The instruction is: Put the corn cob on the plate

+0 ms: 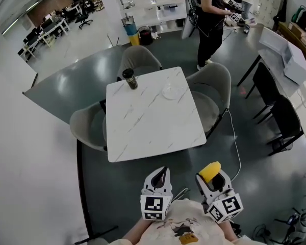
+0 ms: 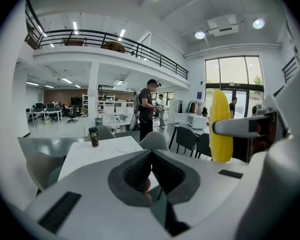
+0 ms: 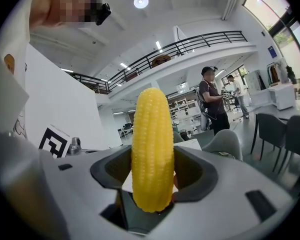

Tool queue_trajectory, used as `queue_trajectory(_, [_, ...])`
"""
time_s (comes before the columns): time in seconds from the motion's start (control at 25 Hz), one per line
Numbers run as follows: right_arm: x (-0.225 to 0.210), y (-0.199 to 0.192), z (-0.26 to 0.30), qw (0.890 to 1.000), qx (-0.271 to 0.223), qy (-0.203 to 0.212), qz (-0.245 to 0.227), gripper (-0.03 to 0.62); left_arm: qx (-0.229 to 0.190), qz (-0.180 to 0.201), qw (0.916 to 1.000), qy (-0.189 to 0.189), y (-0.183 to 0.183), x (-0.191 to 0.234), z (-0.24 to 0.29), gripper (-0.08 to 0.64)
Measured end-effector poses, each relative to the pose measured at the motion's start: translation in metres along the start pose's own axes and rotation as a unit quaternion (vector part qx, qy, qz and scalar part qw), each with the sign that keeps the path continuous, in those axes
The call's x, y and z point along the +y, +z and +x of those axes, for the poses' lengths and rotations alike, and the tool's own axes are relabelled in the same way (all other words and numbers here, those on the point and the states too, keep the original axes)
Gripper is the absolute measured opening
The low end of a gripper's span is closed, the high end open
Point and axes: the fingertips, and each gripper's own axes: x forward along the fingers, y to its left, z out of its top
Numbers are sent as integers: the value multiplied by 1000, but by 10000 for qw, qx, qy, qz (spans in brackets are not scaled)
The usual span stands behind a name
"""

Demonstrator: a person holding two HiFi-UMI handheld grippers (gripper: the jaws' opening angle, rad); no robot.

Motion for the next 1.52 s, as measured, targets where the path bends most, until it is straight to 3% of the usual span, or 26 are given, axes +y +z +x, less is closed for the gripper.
queue_trajectory(0.56, [13, 42, 138, 9993, -306, -197, 22, 245, -164, 229, 9991, -328, 56, 120, 78, 6])
queue_trajectory(0.76, [10, 50, 160, 9991, -235, -294, -196, 245, -122, 222, 9987, -452, 66, 135, 100, 6])
queue_trajectory(1.04, [-14, 54, 191, 9991, -191, -338, -139, 245, -46, 246, 9970, -726, 73, 135, 143, 6])
queue_trajectory(1.52, [-61, 88, 278, 9990, -256, -244, -287, 245, 11, 216, 9987, -468, 99, 191, 216, 6])
